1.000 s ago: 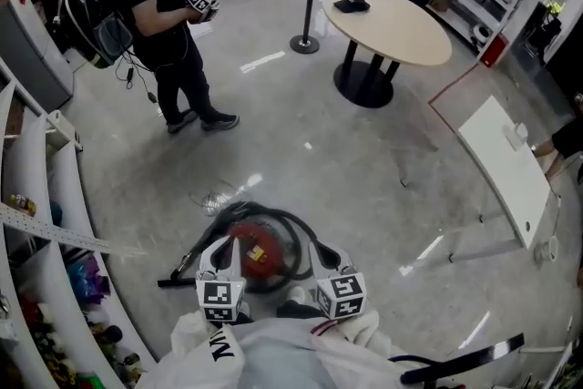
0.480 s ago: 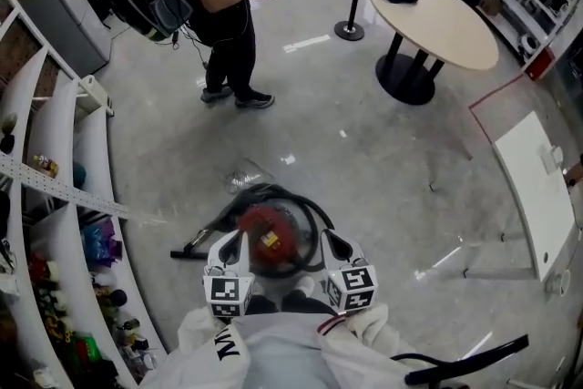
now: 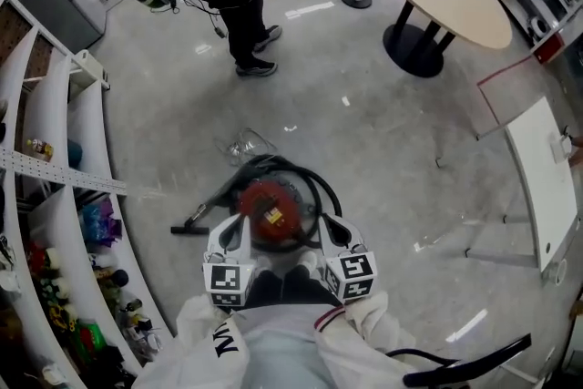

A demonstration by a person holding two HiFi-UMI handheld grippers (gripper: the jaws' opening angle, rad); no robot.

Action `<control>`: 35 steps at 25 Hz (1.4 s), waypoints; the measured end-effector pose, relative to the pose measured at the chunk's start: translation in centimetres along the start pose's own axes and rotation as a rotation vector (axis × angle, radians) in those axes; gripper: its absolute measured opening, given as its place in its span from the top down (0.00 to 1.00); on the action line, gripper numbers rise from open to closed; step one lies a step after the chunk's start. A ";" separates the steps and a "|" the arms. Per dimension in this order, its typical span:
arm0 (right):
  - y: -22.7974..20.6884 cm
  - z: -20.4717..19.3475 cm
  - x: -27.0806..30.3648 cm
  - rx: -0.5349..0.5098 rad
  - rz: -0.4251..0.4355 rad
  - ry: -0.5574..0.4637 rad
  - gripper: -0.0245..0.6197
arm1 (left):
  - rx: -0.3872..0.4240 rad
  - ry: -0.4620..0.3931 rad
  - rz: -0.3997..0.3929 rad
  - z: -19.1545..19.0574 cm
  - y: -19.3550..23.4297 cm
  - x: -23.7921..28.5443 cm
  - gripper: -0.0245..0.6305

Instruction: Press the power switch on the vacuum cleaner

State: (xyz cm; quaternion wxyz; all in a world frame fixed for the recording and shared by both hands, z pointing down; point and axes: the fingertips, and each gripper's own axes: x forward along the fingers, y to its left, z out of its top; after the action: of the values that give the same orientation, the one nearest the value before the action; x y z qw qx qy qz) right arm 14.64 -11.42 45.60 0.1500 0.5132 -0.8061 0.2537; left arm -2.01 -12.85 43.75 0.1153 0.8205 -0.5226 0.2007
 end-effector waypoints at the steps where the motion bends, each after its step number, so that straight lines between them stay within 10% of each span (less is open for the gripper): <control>1: 0.0 -0.3 0.1 0.003 -0.009 0.009 0.96 | -0.003 0.006 -0.009 -0.4 0.1 0.2 0.96; 35: -0.9 -11.5 5.2 0.097 -0.127 0.136 0.96 | -0.055 0.159 -0.111 -14.9 0.0 3.8 0.96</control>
State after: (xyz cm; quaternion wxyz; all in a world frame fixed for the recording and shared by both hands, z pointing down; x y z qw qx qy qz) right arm 13.03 -9.17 57.89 0.1953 0.5513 -0.7467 0.3167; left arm -3.74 -10.00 58.74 0.1895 0.8262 -0.4710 0.2442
